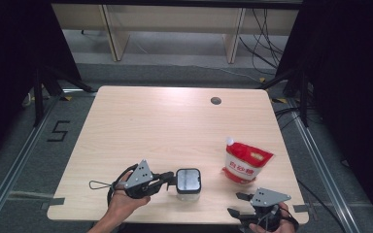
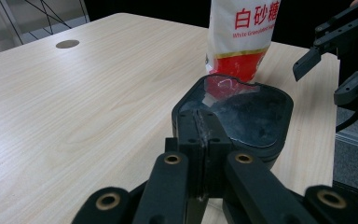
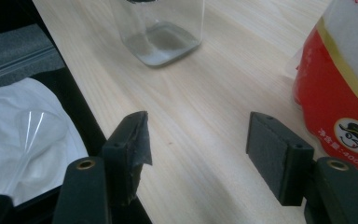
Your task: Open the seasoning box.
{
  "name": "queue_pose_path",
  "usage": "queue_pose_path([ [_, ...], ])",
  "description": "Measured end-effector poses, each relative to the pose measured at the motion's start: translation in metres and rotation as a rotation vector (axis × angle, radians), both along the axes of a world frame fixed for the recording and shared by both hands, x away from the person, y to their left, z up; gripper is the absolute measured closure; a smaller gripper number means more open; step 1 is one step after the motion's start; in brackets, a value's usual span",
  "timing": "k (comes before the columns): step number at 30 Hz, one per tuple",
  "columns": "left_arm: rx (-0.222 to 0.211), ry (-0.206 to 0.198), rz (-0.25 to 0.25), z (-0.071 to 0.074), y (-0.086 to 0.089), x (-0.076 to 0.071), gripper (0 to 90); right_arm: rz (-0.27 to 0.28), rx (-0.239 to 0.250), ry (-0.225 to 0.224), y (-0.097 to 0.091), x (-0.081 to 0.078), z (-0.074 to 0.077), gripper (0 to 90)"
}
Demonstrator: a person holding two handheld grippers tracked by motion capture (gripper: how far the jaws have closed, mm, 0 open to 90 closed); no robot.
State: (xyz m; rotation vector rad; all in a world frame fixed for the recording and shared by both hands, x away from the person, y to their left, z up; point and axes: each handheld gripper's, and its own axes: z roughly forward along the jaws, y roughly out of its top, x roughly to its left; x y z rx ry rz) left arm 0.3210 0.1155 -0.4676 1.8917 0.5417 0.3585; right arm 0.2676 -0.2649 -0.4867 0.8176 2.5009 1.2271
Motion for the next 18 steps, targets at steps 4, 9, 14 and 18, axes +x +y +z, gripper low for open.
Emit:
queue_pose_path([
  [4, -0.019, 0.008, 0.006, -0.0011, 0.0001, -0.0001, 88.3, 0.006, 0.015, -0.014, 0.0008, -0.0003, 0.0009, 41.2],
  [9, -0.011, -0.006, -0.003, -0.0009, 0.0003, 0.0005, 88.3, -0.004, 0.032, -0.014, 0.0014, -0.0018, 0.0024, 44.1],
  [14, -0.023, 0.005, 0.005, -0.0017, 0.0004, -0.0002, 88.3, 0.012, 0.071, -0.053, 0.0032, -0.0027, 0.0055, 53.6],
  [18, -0.022, 0.003, 0.003, -0.0019, 0.0007, -0.0003, 88.4, 0.012, 0.085, -0.091, 0.0052, -0.0035, 0.008, 60.1],
])
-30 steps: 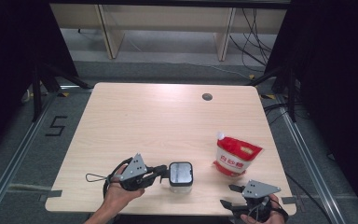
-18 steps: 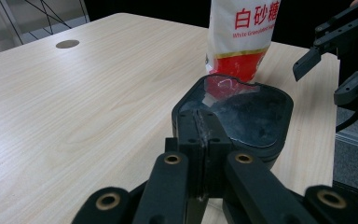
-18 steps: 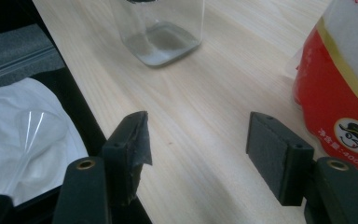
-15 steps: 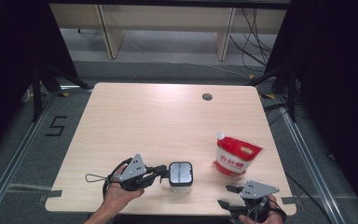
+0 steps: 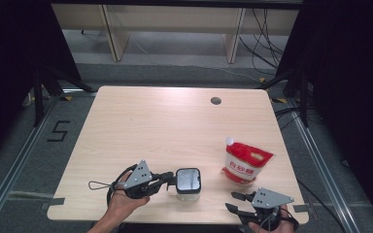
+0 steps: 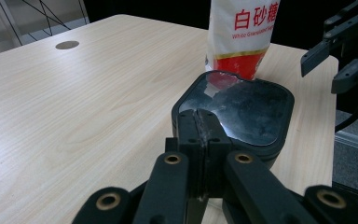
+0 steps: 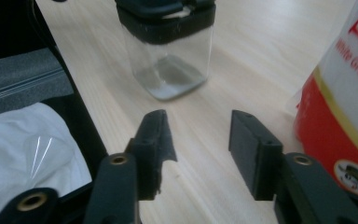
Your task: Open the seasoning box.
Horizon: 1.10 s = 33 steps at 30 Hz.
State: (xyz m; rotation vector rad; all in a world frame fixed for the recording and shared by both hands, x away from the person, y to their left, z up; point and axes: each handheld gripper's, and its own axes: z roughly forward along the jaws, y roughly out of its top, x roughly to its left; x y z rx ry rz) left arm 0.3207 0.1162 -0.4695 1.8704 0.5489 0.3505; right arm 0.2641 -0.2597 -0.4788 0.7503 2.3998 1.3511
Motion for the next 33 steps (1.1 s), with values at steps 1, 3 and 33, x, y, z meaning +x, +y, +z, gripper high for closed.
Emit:
queue_pose_path([
  [1, 0.0, 0.0, -0.001, 0.0, 0.0, 0.0, 88.5, 0.006, 0.009, -0.041, 0.002, 0.0, 0.002, 64.5],
  [3, -0.005, 0.007, 0.003, 0.0, 0.0, 0.0, 88.5, 0.002, 0.02, -0.05, 0.004, -0.001, 0.004, 69.0],
  [33, 0.009, -0.006, -0.018, 0.0, 0.002, 0.002, 88.8, 0.085, 0.0, -0.133, 0.053, 0.026, 0.012, 86.7],
])
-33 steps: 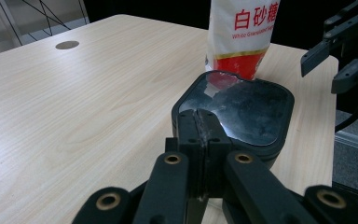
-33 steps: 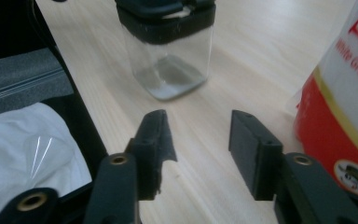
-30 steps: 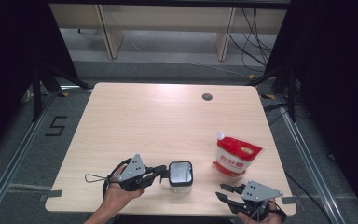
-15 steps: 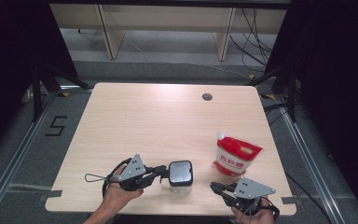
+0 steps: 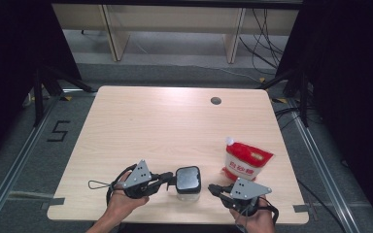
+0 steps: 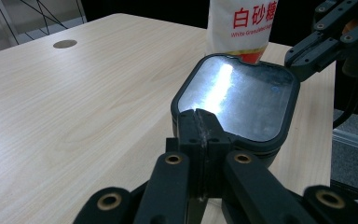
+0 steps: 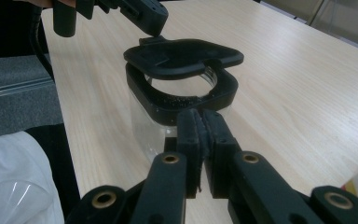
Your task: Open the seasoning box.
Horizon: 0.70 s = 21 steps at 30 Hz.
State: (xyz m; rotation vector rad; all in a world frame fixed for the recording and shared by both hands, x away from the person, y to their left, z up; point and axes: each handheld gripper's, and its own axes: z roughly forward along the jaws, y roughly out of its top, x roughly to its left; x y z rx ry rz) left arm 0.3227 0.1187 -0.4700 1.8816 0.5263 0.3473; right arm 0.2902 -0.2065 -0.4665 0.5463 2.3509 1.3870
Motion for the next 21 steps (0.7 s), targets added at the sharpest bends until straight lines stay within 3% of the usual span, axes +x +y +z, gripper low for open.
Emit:
queue_pose_path([
  [21, -0.003, 0.006, 0.011, 0.0, 0.0, -0.001, 88.5, 0.037, -0.059, -0.02, 0.025, 0.008, 0.007, 90.0],
])
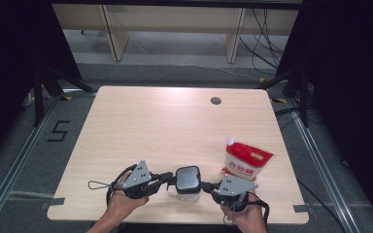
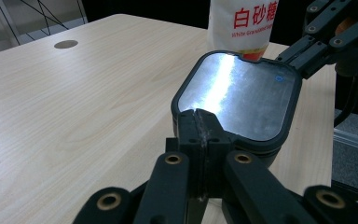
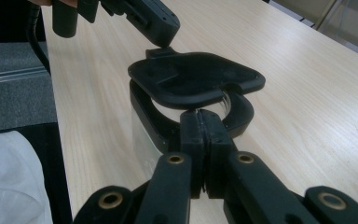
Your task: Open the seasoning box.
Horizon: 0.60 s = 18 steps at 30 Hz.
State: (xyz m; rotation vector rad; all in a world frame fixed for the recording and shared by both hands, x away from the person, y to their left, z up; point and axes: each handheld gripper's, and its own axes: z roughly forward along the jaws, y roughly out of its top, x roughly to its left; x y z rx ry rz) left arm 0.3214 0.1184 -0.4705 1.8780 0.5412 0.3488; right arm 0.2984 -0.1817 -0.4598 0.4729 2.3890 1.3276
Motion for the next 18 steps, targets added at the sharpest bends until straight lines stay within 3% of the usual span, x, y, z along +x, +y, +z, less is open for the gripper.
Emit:
queue_pose_path([
  [2, 0.006, -0.012, -0.01, 0.0, 0.0, 0.001, 87.7, 0.005, 0.002, -0.002, 0.002, 0.0, 0.0, 90.0],
  [7, -0.006, 0.004, 0.014, 0.0, 0.002, 0.002, 80.1, 0.009, 0.006, -0.004, 0.004, 0.001, 0.001, 90.0],
  [8, -0.007, 0.0, 0.01, 0.0, 0.003, 0.003, 73.7, 0.014, -0.001, -0.007, 0.004, 0.001, 0.002, 90.0],
  [10, -0.012, 0.003, 0.0, 0.0, 0.003, 0.003, 70.9, 0.009, 0.011, -0.006, 0.004, 0.001, 0.002, 90.0],
  [11, -0.019, 0.013, -0.01, 0.0, 0.004, 0.002, 61.4, 0.016, 0.015, -0.011, 0.005, 0.002, 0.004, 90.0],
  [14, -0.027, 0.036, -0.001, 0.002, 0.006, -0.002, 52.2, 0.022, 0.017, -0.017, 0.007, 0.002, 0.006, 90.0],
  [18, 0.01, 0.022, 0.007, 0.002, 0.016, -0.008, 47.7, 0.022, 0.023, -0.021, 0.009, 0.002, 0.009, 90.0],
])
